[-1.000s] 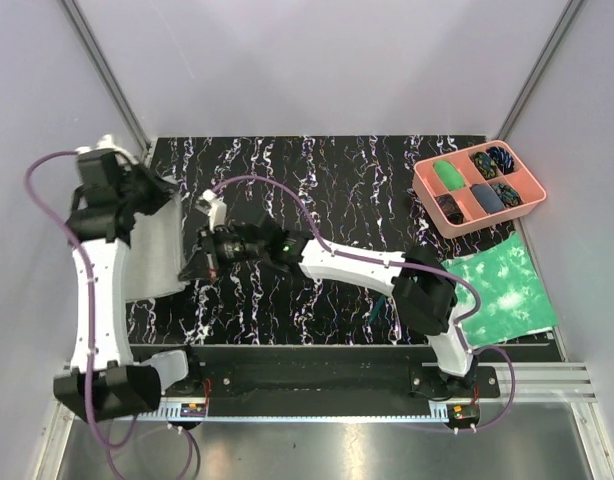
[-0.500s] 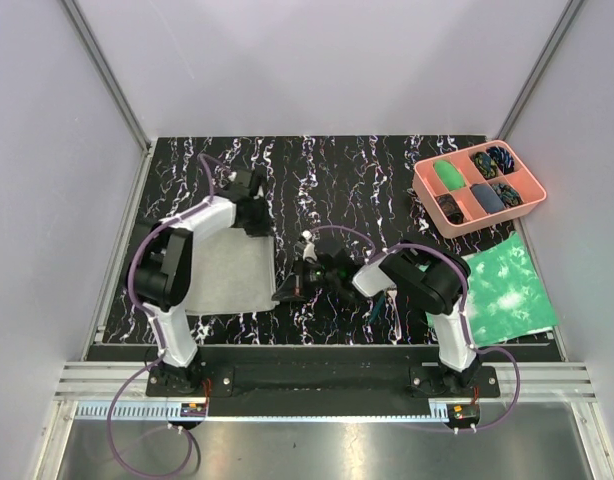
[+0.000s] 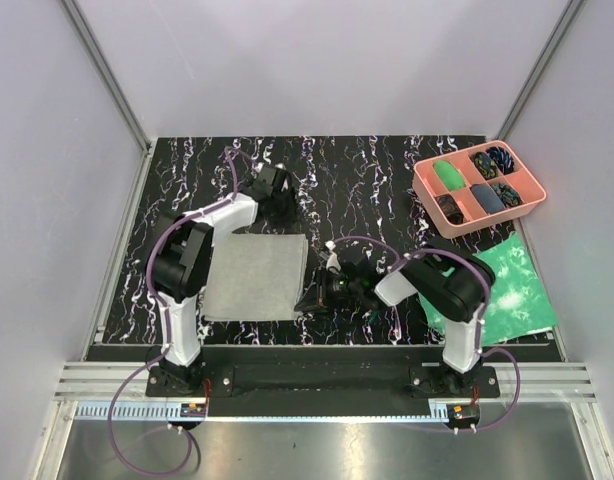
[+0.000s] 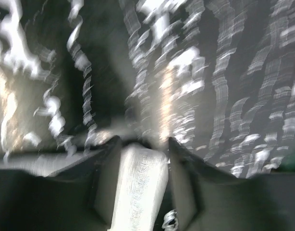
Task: Fold the napkin into a case and place the utensils inside
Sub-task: Turn over the upper triangle folded napkin at the center of the board.
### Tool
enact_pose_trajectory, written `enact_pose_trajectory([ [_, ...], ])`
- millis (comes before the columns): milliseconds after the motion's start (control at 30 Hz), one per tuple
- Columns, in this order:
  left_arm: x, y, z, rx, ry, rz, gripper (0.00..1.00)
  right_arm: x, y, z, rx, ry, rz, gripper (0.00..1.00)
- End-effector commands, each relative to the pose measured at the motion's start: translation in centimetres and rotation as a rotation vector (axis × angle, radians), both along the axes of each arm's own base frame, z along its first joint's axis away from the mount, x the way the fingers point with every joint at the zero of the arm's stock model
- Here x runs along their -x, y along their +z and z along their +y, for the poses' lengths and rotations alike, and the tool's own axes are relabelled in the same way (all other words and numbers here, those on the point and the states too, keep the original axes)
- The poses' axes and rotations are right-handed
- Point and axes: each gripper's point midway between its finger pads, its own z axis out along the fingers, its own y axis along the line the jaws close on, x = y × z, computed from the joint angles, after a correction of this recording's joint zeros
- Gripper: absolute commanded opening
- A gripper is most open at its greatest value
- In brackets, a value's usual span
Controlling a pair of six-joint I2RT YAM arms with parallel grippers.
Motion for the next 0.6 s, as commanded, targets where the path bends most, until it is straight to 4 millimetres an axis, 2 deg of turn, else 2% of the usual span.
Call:
enact_pose_trajectory([
  [0,-2.8,11.2,-4.3,0.231,-0.109,-0.240,0.57,1.1,0.2,-3.7,0.156,0.058,-0.019,0.34],
  [33,-2.4,12.3,-4.4,0.238,-0.125,-0.245,0.58,0.6,1.3,-4.1,0.174,0.040,-0.059,0.39],
  [67,-1.5,13.0,-4.2,0.234,-0.138,-0.228,0.59,1.1,0.8,-5.2,0.238,0.042,-0.037,0.46],
  [100,-0.7,14.9,-4.1,0.253,-0.166,-0.249,0.60,0.5,1.4,-5.3,0.258,0.050,-0.086,0.58],
  [133,-0.1,15.5,-3.9,0.250,-0.180,-0.249,0.61,-0.8,2.0,-5.9,0.290,0.014,-0.128,0.64],
  [167,1.1,15.0,-3.3,0.225,-0.187,-0.215,0.62,-1.4,2.3,-6.6,0.330,-0.002,-0.129,0.69],
  [200,2.0,15.8,-2.6,0.208,-0.202,-0.235,0.61,-2.2,2.2,-7.5,0.370,-0.024,-0.148,0.76],
  [233,2.8,15.6,-2.2,0.201,-0.210,-0.224,0.61,-3.6,2.5,-8.2,0.377,-0.057,-0.156,0.77],
  [267,4.4,13.8,-1.5,0.183,-0.214,-0.167,0.60,-4.8,3.2,-8.1,0.370,-0.072,-0.170,0.78],
  [300,5.5,14.4,-1.1,0.197,-0.213,-0.171,0.59,-5.6,3.5,-8.0,0.362,-0.071,-0.172,0.78],
  [333,6.4,13.9,-0.8,0.196,-0.210,-0.164,0.57,-6.4,3.1,-7.9,0.369,-0.072,-0.161,0.78],
  [367,7.9,11.7,-0.1,0.185,-0.205,-0.129,0.56,-8.2,4.3,-7.2,0.349,-0.082,-0.192,0.78],
  [400,9.0,12.5,0.3,0.202,-0.195,-0.147,0.56,-8.9,4.4,-6.8,0.348,-0.070,-0.206,0.77],
  [433,9.8,12.0,0.6,0.205,-0.192,-0.139,0.55,-9.3,3.5,-6.4,0.364,-0.053,-0.190,0.76],
  [467,11.4,11.2,1.2,0.206,-0.190,-0.129,0.53,-10.3,4.5,-5.5,0.347,-0.044,-0.200,0.76],
  [567,14.3,10.3,2.7,0.207,-0.176,-0.119,0.54,-10.1,3.9,-3.8,0.306,0.009,-0.154,0.75],
])
